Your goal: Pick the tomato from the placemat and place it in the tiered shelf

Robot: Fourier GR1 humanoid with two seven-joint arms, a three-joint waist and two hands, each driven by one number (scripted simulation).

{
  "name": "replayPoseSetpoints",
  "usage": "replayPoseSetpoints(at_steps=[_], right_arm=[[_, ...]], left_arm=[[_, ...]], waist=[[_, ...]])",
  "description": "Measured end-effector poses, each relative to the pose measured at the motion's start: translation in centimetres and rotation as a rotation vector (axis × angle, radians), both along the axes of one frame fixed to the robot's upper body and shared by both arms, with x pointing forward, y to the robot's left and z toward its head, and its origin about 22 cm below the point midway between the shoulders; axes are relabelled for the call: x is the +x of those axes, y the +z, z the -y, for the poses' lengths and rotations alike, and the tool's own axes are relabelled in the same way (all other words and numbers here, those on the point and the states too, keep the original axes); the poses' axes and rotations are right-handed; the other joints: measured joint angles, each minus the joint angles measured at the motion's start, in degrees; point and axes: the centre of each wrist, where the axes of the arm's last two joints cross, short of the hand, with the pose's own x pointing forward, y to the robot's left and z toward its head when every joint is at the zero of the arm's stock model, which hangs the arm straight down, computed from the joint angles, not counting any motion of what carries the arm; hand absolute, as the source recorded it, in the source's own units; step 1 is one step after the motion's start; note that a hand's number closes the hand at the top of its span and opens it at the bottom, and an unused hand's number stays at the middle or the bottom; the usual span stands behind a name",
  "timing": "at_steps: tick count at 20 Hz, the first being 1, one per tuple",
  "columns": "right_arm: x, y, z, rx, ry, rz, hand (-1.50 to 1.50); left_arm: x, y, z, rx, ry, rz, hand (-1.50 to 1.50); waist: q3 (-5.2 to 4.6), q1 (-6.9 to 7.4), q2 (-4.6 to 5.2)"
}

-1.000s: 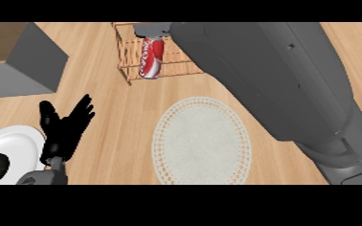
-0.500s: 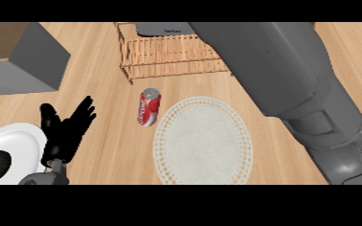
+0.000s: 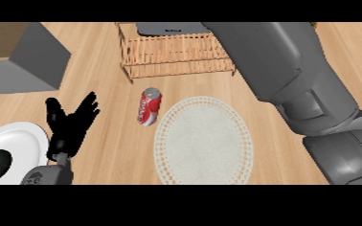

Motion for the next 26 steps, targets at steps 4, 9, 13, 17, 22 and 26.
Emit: replayPoseSetpoints(at_steps=[4,9,13,17,22,26], right_arm=[[0.6,-1.1,-0.1,0.018,0.018,0.021,1.5],[1.0,-1.4,-0.1,0.017,0.052,0.032,1.5],[1.3,-1.3,0.1,-0.035,0.055,0.02,1.5],[1.7,-1.5,0.8,0.067,0.018,0.023,-1.5],[1.9,-1.1,1.6,0.246,-0.019,0.038,-1.5],[1.9,-0.4,2.0,0.403,-0.008,0.051,-1.5]], left_arm=[[0.3,0.4,-0.6,0.004,-0.004,0.0,0.0],[0.0,0.4,-1.2,0.006,-0.005,-0.001,0.0],[-0.4,0.1,-0.5,0.006,0.0,0.002,0.0],[-0.6,0.2,-0.9,0.001,0.004,0.0,0.0],[-0.6,0.4,-0.7,-0.001,0.003,-0.001,0.0],[-0.3,0.6,-0.4,0.002,0.001,0.002,0.0]], waist=[[0.02,0.04,0.0],[0.01,0.04,-0.06],[0.02,-0.13,-0.18],[0.03,-0.14,-0.18],[0.04,-0.16,-0.17],[0.06,-0.03,-0.03]])
